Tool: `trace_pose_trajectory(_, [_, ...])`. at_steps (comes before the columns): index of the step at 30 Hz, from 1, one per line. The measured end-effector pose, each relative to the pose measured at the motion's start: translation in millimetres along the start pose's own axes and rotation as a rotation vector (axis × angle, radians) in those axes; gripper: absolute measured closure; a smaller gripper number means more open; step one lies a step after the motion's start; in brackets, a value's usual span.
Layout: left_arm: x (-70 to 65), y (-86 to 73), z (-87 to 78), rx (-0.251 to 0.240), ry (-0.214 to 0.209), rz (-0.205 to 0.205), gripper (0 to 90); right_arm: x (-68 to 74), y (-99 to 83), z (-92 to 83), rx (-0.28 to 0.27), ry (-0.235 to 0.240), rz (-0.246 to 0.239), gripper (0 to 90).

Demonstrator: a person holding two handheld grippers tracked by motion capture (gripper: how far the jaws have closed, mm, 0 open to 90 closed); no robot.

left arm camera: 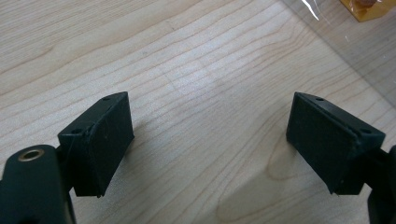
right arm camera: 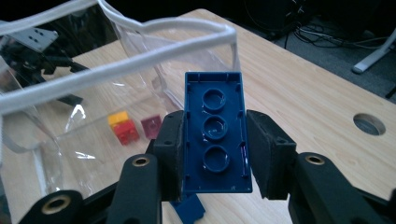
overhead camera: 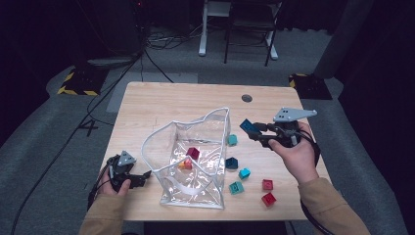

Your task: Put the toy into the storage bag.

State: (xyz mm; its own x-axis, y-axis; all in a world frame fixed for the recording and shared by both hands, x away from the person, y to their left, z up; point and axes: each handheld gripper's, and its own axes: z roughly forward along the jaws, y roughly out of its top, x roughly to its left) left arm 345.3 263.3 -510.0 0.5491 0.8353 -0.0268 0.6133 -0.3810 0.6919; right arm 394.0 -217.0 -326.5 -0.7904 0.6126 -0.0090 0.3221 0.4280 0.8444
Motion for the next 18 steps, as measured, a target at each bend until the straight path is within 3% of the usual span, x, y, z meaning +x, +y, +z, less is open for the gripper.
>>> trace_pose_trajectory(18, [0.0, 0.0, 0.0, 0.001, 0.001, 0.001, 15.0, 28.2, 54.8, 11.8, -0.051, 0.078, -0.064, 59.3])
